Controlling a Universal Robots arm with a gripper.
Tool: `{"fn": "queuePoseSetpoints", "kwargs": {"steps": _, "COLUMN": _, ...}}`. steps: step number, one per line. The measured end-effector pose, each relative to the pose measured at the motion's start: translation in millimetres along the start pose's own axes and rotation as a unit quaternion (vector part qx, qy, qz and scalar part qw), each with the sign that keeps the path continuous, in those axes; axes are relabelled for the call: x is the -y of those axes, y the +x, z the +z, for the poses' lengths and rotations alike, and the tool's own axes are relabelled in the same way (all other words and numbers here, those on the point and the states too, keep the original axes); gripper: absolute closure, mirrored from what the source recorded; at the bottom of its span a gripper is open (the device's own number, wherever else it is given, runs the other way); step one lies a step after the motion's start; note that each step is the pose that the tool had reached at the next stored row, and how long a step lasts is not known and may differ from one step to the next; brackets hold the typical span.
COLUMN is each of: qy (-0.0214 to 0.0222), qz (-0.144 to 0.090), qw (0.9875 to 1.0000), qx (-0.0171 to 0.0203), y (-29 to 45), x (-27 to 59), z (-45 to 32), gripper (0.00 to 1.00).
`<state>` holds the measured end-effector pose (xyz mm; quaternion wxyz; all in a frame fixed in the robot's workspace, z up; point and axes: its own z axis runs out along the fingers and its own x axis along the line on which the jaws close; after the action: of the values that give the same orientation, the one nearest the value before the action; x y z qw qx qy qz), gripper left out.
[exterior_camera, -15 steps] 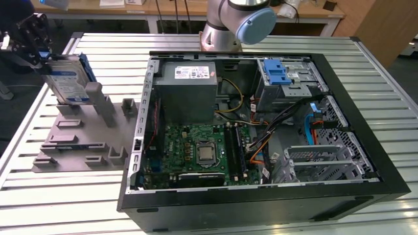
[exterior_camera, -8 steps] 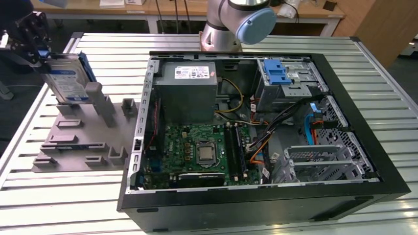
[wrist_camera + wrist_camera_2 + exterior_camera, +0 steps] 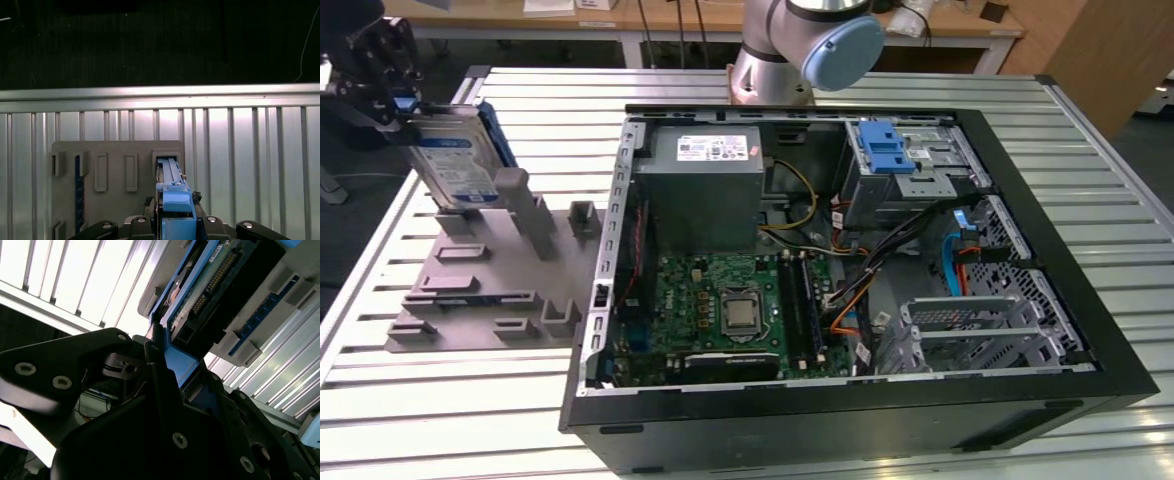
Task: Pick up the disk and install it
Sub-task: 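Pick up the disk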
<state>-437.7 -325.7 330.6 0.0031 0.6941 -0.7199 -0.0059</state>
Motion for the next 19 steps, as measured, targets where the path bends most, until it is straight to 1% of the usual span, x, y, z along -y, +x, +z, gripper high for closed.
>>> {"fn": "queuePoseSetpoints", "kwargs": {"steps": 19, "qy": 0.0, "qz": 0.0, "qw": 1.0, "qx": 0.0, "y": -0.1, "x": -0.2, "z": -13.8, "gripper": 0.64}}
